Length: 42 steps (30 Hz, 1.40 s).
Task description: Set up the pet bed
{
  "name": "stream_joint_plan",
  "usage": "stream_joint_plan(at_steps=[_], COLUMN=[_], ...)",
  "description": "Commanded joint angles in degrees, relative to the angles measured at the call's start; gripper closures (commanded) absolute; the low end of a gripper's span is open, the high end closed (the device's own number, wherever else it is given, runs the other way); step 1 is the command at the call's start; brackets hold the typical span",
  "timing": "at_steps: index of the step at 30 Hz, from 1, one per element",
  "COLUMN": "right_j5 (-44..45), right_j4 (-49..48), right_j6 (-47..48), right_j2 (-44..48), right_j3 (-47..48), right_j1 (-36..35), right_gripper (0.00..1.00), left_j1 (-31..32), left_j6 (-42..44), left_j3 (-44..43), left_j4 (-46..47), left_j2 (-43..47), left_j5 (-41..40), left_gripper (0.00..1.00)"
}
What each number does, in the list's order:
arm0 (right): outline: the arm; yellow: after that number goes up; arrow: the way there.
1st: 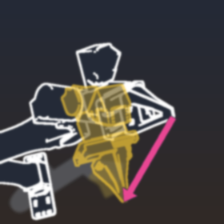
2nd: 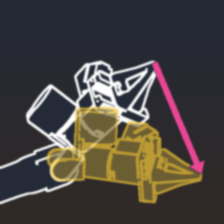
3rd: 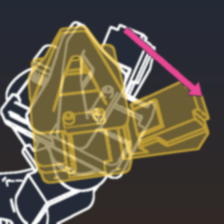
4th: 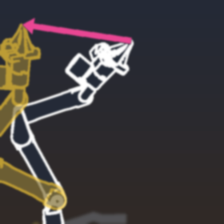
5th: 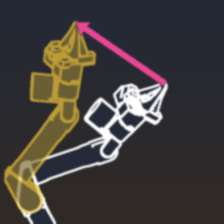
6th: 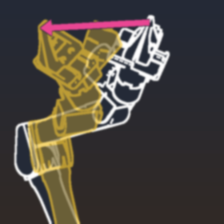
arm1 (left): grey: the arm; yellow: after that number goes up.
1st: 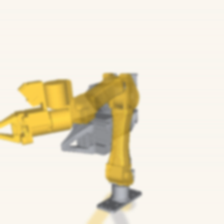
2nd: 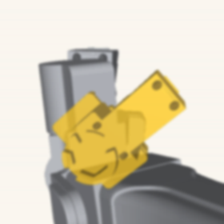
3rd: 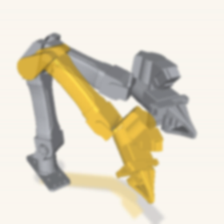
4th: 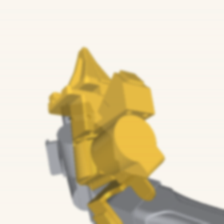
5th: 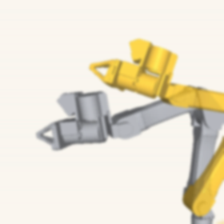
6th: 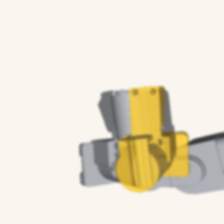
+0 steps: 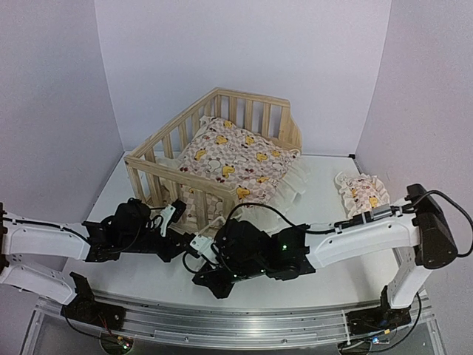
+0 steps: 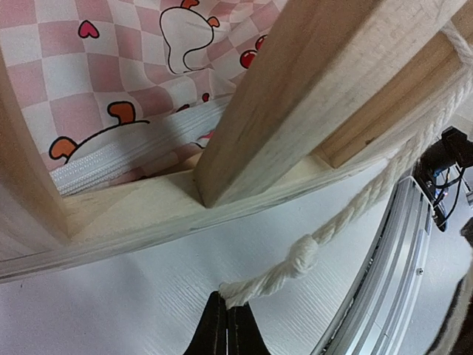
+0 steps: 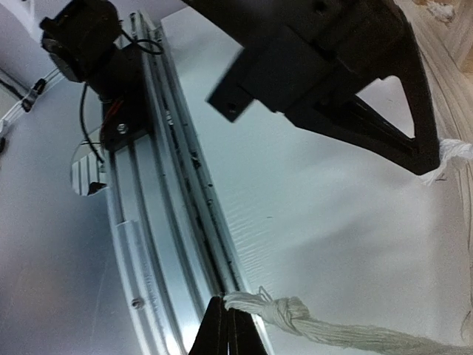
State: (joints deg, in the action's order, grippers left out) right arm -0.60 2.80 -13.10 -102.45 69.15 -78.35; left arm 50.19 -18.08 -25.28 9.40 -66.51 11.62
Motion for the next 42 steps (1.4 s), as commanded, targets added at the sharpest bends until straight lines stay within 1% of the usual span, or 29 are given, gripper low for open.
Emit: stream_joint_plan(at_steps=[1,5,8,12,13,14,16,17,19,22,25,28,30,32,34,36,40,42], right_j5=[7.7,13.6,14.5,14.8,14.9,15.1,15.3,15.2,14.1,9.6,3.6,1.1,1.1,1.2,4.0,6.8,11.3,11.5], right_j4=[-5.5,-8.7,-11.5,-11.6,-11.5,-11.2,-9.5,-8.3,-6.2,-3.0,4.9,13.6,19.5,22.2,23.5,25.1,31.9,34.6], right_j6=[1.5,2.8,2.4,2.6,2.6,2.6,2.6,2.5,2.3,1.1,0.3,-1.5,-4.6,-7.3,-9.1,-10.7,-12.9,-12.6], right_j2=[-3.2,-5.1,-5.6,-5.2,-4.9,-4.2,-2.4,-1.1,1.9,6.8,11.2,15.7,19.0,22.4,25.2,27.2,25.9,23.1], right_j3=[-1.1,-2.7,-4.8,-5.0,-5.0,-5.0,-5.2,-5.3,-6.2,-8.0,-7.0,-3.1,0.5,2.6,4.1,5.4,10.7,14.3], right_j1=[-0.9,-0.7,-0.2,-0.1,-0.1,-0.1,-0.1,-0.1,-0.1,-0.1,-0.1,0.5,3.2,6.1,8.5,11.8,19.1,23.3], right_gripper=[1.0,1.0,1.0,0.99,0.95,0.88,0.74,0.7,0.63,0.55,0.5,0.45,0.43,0.42,0.42,0.43,0.44,0.43], left_j1=[-0.3,-0.3,-0.3,-0.3,-0.3,-0.2,-0.3,-0.2,-0.3,-0.1,1.7,2.4,2.4,2.4,2.4,2.1,-1.1,-4.2], left_j6=[-1.5,-4.2,-5.4,-4.7,-4.5,-4.3,-3.8,-3.7,-3.8,-8.2,-9.1,-3.8,0.2,5.1,11.5,18.5,31.1,33.9], left_j3=[1.5,2.6,3.4,3.4,3.4,3.4,3.4,3.3,3.3,3.8,3.9,1.9,0.2,-2.3,-5.5,-8.2,-13.8,-16.4], left_j4=[1.0,2.7,3.7,4.0,4.0,3.9,3.1,2.4,0.4,-4.0,-7.3,-9.0,-9.0,-8.8,-9.0,-11.7,-18.5,-19.8], left_j2=[-0.7,-1.4,-2.0,-2.3,-2.2,-2.2,-1.8,-1.4,-0.4,3.3,8.1,9.1,10.0,10.8,11.8,12.7,14.5,15.3], left_j5=[1.8,4.6,6.0,5.6,5.5,5.6,5.7,5.6,5.6,5.7,5.0,5.1,6.1,9.3,13.5,17.5,22.5,24.1], left_gripper=[1.0,1.0,1.0,1.0,1.0,0.99,0.89,0.83,0.78,0.76,0.73,0.71,0.71,0.71,0.69,0.67,0.62,0.6])
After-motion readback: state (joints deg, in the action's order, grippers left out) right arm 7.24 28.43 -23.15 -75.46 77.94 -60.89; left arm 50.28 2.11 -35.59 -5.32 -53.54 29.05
